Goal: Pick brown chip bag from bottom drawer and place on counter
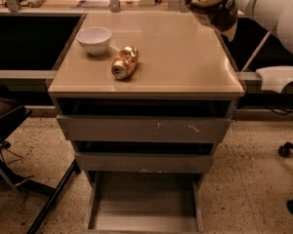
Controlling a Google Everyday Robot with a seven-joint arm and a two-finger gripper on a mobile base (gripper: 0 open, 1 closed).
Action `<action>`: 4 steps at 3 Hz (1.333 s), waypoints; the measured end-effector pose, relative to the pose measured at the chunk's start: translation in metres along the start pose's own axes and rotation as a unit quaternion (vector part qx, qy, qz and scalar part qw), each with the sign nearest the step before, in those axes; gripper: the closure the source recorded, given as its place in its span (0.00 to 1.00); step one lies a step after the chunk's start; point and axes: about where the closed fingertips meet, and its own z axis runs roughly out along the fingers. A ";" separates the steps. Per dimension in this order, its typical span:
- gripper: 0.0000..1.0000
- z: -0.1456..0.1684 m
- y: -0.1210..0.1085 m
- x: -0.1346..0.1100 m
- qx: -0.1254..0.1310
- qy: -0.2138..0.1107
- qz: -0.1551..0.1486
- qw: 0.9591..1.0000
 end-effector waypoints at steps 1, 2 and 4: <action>1.00 0.034 -0.022 0.033 0.014 0.023 0.024 0.999; 1.00 0.064 -0.015 0.077 0.006 0.061 0.040 0.997; 1.00 0.058 -0.049 0.102 0.038 0.084 0.054 0.994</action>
Offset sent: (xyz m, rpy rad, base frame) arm 0.0799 0.0476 -0.0907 0.0494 0.1626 0.0599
